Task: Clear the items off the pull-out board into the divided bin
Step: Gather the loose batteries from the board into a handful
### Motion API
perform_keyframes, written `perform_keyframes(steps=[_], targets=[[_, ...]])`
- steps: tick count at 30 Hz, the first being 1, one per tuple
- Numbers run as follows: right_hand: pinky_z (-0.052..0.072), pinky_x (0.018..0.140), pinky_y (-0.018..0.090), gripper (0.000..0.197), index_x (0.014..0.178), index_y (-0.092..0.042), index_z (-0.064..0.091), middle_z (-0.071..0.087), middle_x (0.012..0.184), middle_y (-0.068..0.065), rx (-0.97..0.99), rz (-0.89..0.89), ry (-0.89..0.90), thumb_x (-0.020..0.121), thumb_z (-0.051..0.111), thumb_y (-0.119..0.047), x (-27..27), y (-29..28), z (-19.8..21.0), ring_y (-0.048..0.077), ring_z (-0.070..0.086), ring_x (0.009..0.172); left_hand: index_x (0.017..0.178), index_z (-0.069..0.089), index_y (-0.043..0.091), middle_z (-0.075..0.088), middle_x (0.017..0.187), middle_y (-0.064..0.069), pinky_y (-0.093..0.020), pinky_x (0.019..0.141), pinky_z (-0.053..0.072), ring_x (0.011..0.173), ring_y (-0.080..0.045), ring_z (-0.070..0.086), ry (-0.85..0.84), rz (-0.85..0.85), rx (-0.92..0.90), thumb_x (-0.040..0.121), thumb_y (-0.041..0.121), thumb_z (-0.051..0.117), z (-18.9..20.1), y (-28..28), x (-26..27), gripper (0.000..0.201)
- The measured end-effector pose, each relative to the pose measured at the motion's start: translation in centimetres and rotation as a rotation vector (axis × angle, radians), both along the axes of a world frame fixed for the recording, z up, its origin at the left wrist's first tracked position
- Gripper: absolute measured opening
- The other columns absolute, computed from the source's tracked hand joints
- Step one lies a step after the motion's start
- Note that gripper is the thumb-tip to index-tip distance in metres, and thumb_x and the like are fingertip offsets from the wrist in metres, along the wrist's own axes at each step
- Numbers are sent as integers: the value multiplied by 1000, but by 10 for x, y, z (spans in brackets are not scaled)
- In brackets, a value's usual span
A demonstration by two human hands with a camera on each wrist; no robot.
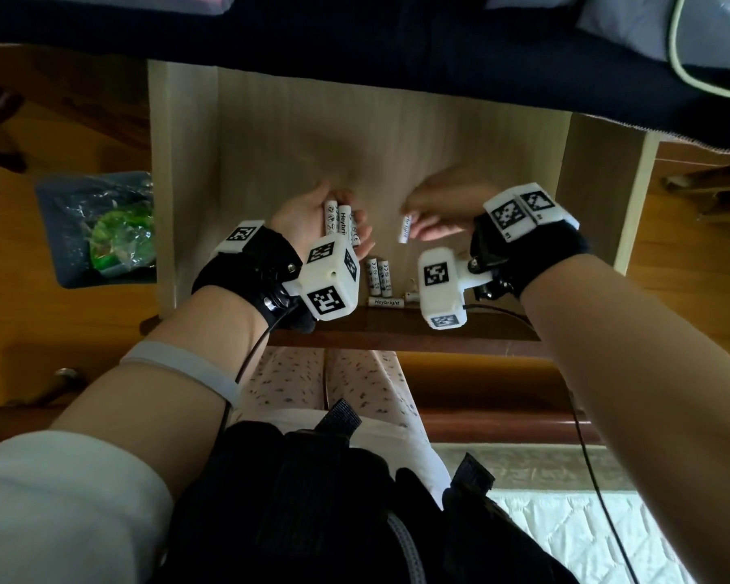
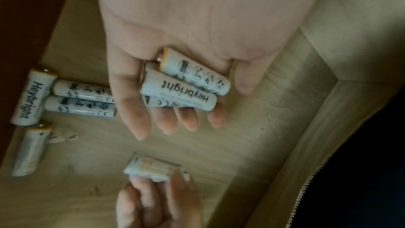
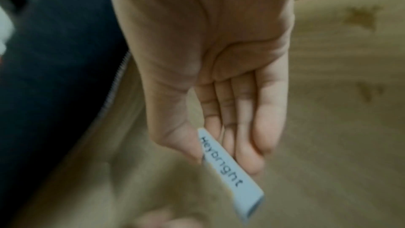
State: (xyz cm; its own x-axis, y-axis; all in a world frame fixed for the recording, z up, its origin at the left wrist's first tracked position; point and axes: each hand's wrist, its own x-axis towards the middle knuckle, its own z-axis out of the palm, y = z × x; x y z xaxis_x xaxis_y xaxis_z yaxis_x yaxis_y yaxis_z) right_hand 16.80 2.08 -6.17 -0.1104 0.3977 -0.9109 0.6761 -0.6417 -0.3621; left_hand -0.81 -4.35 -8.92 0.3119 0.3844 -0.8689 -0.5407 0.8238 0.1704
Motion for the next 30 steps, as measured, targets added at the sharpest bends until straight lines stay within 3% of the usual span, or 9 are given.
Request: perform_keyframes(steps=[2,4,7,9,13,18,23,27,30], targets=[[58,70,23,4,87,-7,61,68,83,9,-13,-32,159,87,60,-11,-14,-1,16,15,69,74,76,55,15,58,81,-7,-33,75,49,74,-22,57,34,-16,3,97,46,26,3,1,1,48],[59,75,25,1,84,-7,60,70,86,12,-19,-22,242,85,62,-7,-27,-3,24,19,72,77,80,56,13,60,87,-8,-32,72,52,79,-24,57,36,-31,6,97,44,31,6,3,4,44],[60,76,31,7,81,-3,62,73,84,17,1,-11,270,80,68,-5,-40,-7,24,22,75,73,85,53,8,63,67,-7,-23,53,54,61,-22,60,117,-35,2,96,37,41,10,5,6,33],[60,77,29,11,83,-5,65,75,84,14,36,54,288,79,72,-13,-40,-7,22,20,75,76,83,55,11,63,71,-6,-21,49,53,54,-18,63,157,-48,-10,92,36,49,10,3,4,28],[58,78,22,7,87,-15,69,76,83,3,53,151,335,82,69,-19,-27,-9,17,10,72,79,71,52,12,55,73,-5,-20,52,52,57,-19,56,21,-22,11,94,36,45,5,-2,-4,34],[55,64,19,22,109,-8,64,67,86,1,225,339,159,87,59,-9,-2,-5,-9,7,64,73,62,49,18,53,63,1,-16,48,45,58,-12,52,-127,46,9,94,39,40,8,-7,-9,39],[48,68,18,35,118,-12,62,65,87,-7,120,606,59,84,64,-5,4,6,-27,11,61,80,58,50,16,53,63,1,-17,46,47,52,-12,55,-109,73,16,91,48,43,9,-7,-12,47],[52,70,23,50,128,-21,54,68,87,1,23,767,90,83,64,-3,-12,-3,-36,17,63,83,63,47,16,50,68,0,-16,46,47,54,-12,54,-104,128,-5,90,48,44,9,-8,-12,42],[53,53,19,46,130,-27,49,69,90,11,-155,895,143,88,61,-11,-24,-14,-44,17,66,69,65,47,16,50,68,1,-18,46,47,55,-12,54,-119,145,-14,90,48,43,8,-10,-16,41]])
